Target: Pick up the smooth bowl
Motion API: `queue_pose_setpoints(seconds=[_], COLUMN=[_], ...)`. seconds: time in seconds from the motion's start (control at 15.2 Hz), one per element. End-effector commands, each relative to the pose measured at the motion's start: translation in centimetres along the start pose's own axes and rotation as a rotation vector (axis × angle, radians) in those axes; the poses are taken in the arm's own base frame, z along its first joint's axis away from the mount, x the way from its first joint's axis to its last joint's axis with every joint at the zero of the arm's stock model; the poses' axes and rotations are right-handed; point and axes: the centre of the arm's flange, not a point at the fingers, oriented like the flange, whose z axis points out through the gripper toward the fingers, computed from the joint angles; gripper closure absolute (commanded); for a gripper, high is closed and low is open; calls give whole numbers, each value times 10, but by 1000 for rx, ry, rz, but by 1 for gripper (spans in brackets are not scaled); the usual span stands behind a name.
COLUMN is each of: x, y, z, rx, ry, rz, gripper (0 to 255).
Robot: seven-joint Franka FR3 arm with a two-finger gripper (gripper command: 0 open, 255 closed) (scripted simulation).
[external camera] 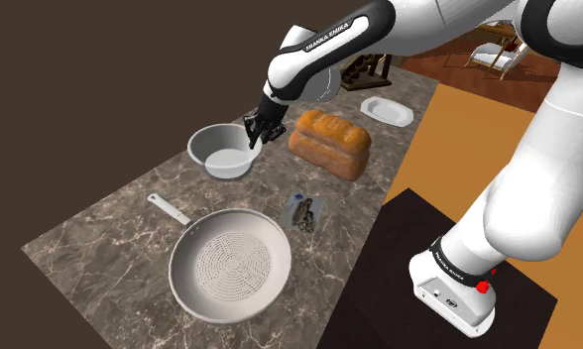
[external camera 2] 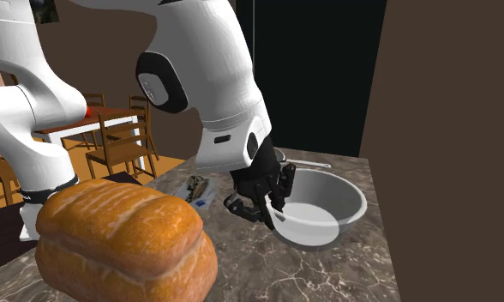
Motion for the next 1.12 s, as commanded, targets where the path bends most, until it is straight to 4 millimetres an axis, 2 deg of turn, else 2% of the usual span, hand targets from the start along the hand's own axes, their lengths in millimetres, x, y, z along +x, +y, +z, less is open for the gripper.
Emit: queue_pose_setpoints(seconds=[0.0,0.33,1.06], x=[0,0,2], y=[0,-1,-20], z=[1,1,-54], rx=[-1,-1,-1], ry=[-1,-1,-1], rz=[0,0,0], gripper=[255,255,255])
